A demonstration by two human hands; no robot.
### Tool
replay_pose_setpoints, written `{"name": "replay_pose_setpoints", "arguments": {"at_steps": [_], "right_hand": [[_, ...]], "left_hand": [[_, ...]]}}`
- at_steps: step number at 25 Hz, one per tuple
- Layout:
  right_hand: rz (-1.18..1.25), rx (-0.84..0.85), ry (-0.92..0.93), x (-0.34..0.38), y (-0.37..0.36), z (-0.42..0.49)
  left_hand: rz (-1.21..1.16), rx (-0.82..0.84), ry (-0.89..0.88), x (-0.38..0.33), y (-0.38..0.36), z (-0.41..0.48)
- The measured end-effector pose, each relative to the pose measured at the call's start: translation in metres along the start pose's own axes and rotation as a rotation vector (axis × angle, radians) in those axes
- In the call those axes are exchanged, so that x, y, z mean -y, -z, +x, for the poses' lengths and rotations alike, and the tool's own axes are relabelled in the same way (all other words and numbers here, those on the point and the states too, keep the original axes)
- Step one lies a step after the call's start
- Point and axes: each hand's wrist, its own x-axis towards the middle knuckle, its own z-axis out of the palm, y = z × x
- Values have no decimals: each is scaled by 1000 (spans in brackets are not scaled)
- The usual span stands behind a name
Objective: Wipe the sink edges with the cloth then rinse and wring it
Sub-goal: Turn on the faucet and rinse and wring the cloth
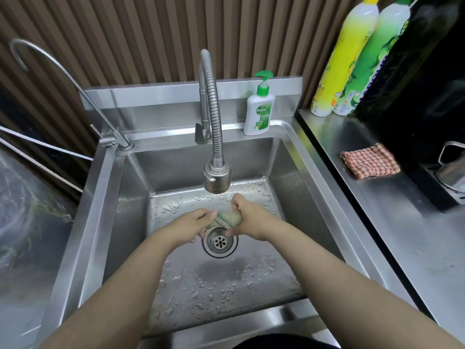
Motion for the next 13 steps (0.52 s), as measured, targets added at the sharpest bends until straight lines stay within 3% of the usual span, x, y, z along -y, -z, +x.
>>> {"name": "replay_pose_setpoints", "arguments": {"at_steps": [3, 5, 8, 10, 13], "right_hand": [[109, -13, 57, 1, 4, -8], [301, 8, 37, -3, 5, -11], [583, -3, -90, -5, -1, -8], [732, 24, -165, -4, -8, -6], [636, 72, -149, -3, -10, -9]], "left_hand": [[-167, 31, -39, 0, 7, -6], [-268, -51, -157, 4, 14, -8], [-91, -220, -314, 12, 14, -10], [-128, -280, -316, 17, 8, -11], [-367, -225, -293, 14, 5, -16]]}}
